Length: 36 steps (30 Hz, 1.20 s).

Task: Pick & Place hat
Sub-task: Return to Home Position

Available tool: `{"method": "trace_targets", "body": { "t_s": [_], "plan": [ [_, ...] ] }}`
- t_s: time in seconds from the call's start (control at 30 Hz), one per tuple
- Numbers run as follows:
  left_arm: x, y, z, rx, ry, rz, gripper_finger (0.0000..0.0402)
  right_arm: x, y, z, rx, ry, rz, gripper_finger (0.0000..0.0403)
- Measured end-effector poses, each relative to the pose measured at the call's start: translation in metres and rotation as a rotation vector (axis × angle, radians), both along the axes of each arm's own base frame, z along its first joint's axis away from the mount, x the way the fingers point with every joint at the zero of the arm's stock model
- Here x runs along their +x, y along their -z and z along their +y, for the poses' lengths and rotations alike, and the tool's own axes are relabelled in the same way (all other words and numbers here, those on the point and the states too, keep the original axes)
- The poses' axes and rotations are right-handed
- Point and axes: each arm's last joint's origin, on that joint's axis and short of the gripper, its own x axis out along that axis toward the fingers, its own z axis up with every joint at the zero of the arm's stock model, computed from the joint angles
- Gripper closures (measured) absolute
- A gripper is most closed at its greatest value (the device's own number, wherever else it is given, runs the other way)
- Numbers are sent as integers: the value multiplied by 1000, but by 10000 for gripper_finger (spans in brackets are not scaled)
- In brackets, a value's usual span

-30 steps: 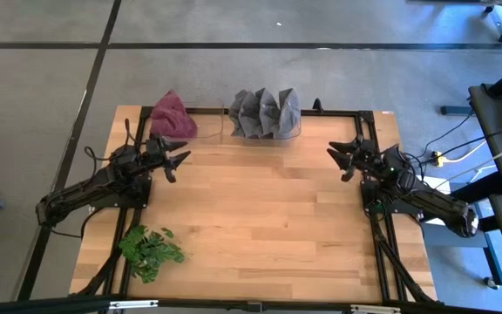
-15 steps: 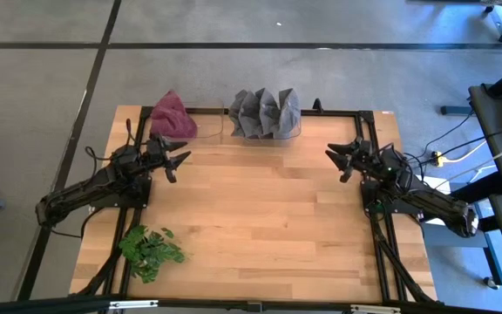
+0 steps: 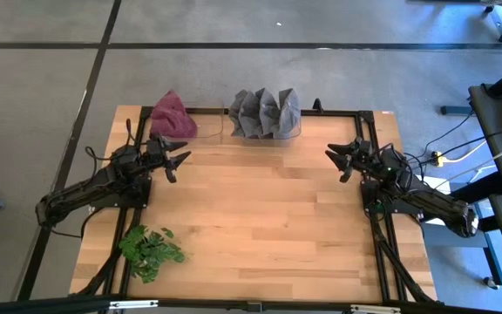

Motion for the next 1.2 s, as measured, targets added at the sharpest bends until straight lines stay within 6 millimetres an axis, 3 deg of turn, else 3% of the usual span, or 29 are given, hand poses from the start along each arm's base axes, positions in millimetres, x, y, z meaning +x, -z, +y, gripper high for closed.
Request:
{"method": "trace_targets", "body": {
  "t_s": [1.2],
  "plan": [
    [0,0,0,0,1,0,233,2,0,4,1,-47,3,247]
  ]
}}
